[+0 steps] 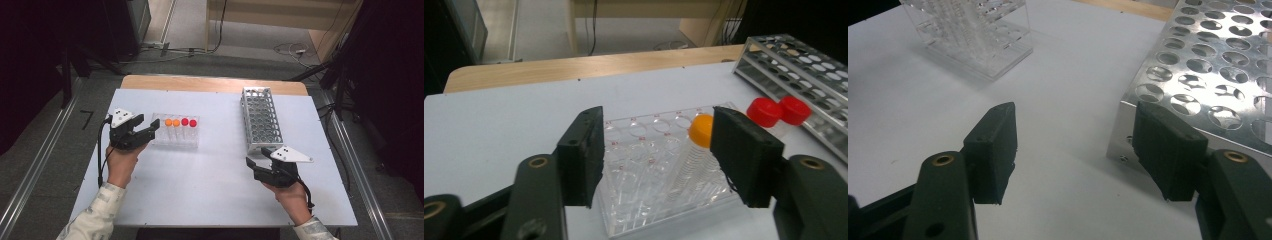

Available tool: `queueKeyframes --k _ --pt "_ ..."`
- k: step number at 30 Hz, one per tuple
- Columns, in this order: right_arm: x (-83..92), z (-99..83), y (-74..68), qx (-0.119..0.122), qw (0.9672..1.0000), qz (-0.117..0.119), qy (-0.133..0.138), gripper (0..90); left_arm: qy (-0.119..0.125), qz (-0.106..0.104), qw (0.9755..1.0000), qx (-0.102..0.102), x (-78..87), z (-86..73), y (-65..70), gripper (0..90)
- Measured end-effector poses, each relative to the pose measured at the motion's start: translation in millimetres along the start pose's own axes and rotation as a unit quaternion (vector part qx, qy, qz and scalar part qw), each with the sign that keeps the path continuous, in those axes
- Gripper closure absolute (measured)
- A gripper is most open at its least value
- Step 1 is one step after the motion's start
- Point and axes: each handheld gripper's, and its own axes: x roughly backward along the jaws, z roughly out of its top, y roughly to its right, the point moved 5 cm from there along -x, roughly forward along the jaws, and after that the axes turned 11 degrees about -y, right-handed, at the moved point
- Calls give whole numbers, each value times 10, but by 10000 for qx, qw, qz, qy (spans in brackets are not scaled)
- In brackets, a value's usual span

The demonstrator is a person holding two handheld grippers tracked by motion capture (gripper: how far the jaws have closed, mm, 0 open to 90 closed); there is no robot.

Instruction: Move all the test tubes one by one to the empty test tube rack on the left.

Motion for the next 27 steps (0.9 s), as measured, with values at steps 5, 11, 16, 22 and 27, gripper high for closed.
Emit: queueKeyframes --k 5,11,16,22,27 --pt "5 -2 39 -46 10000 -63 10 325 48 -42 9999 91 84 -32 49 265" --pt "1 -17 89 -93 9998 -167 9 316 122 -25 9998 142 188 -121 77 217" --pt "-4 -32 156 -161 9996 -245 30 306 28 9 9998 172 205 -242 95 202" --pt "-10 -35 202 -198 9993 -312 48 300 -84 48 9997 208 163 -391 120 193" --pt "-4 -36 217 -227 9992 -308 69 300 9 210 9996 180 173 -469 104 193"
